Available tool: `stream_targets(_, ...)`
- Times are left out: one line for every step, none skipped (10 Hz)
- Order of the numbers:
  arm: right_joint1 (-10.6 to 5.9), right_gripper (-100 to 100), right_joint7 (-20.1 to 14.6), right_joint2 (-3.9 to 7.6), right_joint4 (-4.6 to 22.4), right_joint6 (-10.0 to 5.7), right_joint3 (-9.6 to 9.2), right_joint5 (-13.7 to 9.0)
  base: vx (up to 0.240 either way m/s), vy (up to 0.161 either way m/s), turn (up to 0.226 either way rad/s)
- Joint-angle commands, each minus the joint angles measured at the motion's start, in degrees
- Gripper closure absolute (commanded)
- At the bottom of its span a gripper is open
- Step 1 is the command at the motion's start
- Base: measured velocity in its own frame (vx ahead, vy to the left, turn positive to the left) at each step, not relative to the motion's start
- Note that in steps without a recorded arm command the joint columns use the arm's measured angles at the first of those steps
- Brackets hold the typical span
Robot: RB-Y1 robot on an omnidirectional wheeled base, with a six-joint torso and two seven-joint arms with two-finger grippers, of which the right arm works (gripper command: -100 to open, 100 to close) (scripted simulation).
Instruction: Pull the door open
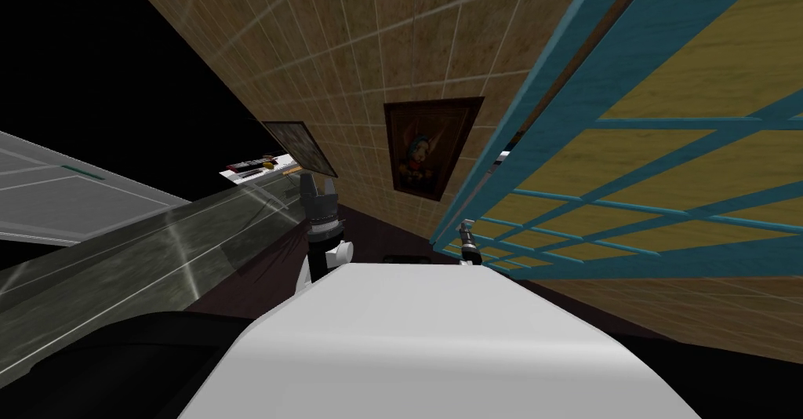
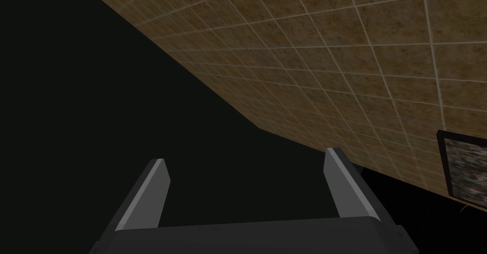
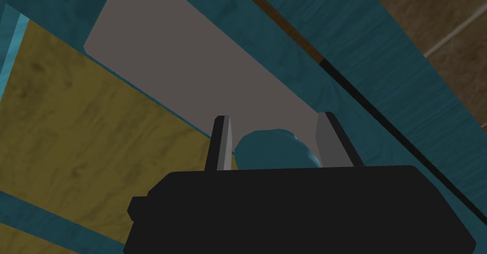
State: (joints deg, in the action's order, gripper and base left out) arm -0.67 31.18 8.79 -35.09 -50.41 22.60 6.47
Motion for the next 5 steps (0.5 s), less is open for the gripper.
stream_targets(0.77, 100, -1.56, 0.5, -1.82, 0.54, 0.55, -0.75, -0.023, -0.004, 0.028)
stream_targets(0.77, 100, -1.56, 0.5, -1.6, 0.54, 0.55, -0.75, -0.012, -0.008, 0.003)
stream_targets(0.77, 100, -1.56, 0.5, -1.82, 0.54, 0.55, -0.75, 0.0, 0.0, 0.0)
stream_targets(0.77, 100, -1.56, 0.5, -1.82, 0.54, 0.55, -0.75, 0.0, 0.0, 0.0)
stream_targets(0.76, 100, -3.93, 0.66, -1.75, 0.53, 0.15, -1.55, -0.024, -0.008, 0.046)
